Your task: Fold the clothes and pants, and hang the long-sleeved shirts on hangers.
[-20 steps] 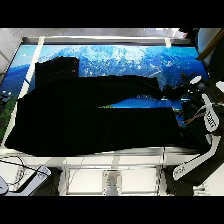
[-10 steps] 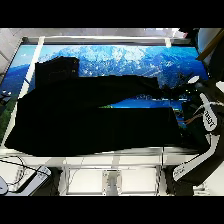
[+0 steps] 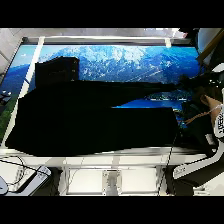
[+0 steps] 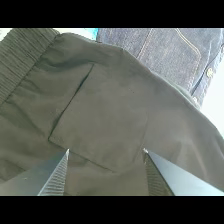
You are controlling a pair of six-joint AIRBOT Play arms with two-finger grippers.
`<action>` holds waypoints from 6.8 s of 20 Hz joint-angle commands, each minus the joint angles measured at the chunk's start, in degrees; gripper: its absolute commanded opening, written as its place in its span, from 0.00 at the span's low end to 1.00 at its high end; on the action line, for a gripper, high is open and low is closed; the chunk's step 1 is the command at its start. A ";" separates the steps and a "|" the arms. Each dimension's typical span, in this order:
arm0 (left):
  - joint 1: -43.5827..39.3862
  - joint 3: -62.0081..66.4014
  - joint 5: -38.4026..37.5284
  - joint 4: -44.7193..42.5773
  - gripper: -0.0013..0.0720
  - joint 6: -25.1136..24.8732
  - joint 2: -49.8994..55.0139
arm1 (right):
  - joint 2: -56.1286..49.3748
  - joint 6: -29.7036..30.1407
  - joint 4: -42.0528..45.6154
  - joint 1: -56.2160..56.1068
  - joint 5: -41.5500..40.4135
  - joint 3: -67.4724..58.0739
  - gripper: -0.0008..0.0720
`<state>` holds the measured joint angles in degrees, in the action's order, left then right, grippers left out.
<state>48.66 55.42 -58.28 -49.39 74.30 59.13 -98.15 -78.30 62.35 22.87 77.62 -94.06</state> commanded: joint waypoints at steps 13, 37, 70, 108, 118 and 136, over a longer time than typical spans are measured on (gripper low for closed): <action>0.02 0.04 -0.85 -0.24 0.78 -0.20 -0.02 | -1.51 -6.03 12.46 -0.35 -0.39 4.61 0.61; 43.85 -8.28 -16.87 0.28 0.78 -14.86 20.37 | 40.83 3.32 -1.53 14.29 5.46 26.34 0.61; 32.74 -8.17 -12.94 2.75 0.04 -16.90 22.47 | 42.58 3.41 6.38 34.14 7.30 60.61 0.61; 28.15 3.78 -13.11 8.04 0.04 -16.63 8.72 | 46.42 4.17 -3.41 19.74 3.17 45.46 0.02; -2.64 4.00 36.11 2.25 0.04 -5.03 8.85 | 16.35 -4.96 -3.72 -2.67 -18.58 22.75 0.02; -21.66 5.51 63.78 -0.13 0.95 -5.29 17.57 | -5.97 -9.73 -3.02 -10.43 -29.22 -1.68 0.53</action>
<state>28.84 60.20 3.33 -49.41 69.04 79.05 -103.94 -87.90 58.81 12.03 45.25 -92.95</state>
